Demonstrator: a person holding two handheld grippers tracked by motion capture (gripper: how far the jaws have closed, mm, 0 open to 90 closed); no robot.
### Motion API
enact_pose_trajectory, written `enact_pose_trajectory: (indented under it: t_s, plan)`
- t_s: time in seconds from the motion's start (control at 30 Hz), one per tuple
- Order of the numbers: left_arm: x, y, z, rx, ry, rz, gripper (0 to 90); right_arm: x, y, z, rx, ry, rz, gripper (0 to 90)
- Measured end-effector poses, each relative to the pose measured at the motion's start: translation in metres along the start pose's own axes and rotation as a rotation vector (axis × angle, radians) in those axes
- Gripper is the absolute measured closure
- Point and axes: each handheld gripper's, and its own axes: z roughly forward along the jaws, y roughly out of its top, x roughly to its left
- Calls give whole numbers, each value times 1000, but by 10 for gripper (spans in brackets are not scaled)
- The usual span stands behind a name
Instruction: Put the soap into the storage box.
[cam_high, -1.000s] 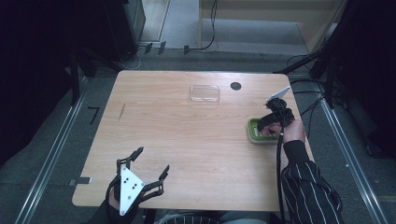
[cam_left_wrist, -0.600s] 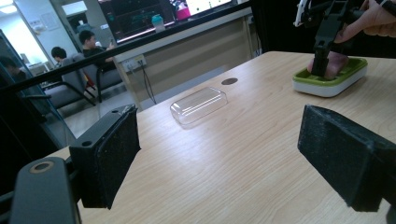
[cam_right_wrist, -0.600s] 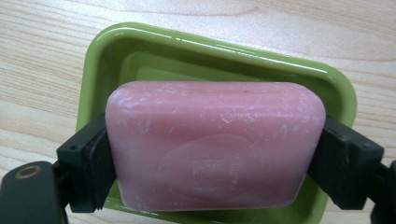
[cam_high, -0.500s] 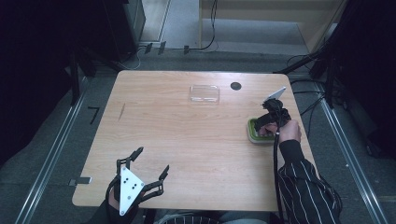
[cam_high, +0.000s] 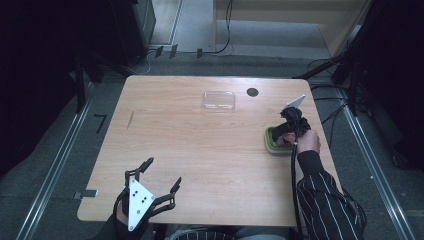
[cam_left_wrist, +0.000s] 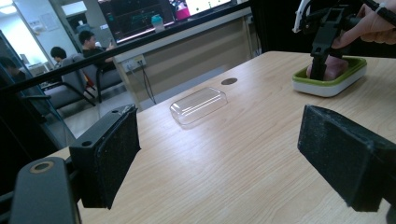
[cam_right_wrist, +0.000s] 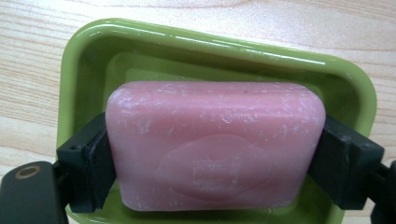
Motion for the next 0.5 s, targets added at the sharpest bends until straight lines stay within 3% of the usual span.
enact_pose_trajectory:
  t_s: [0.5]
  plan:
    - [0, 0, 0, -2, 0, -2, 131, -1, 0, 3, 1, -7, 16, 137]
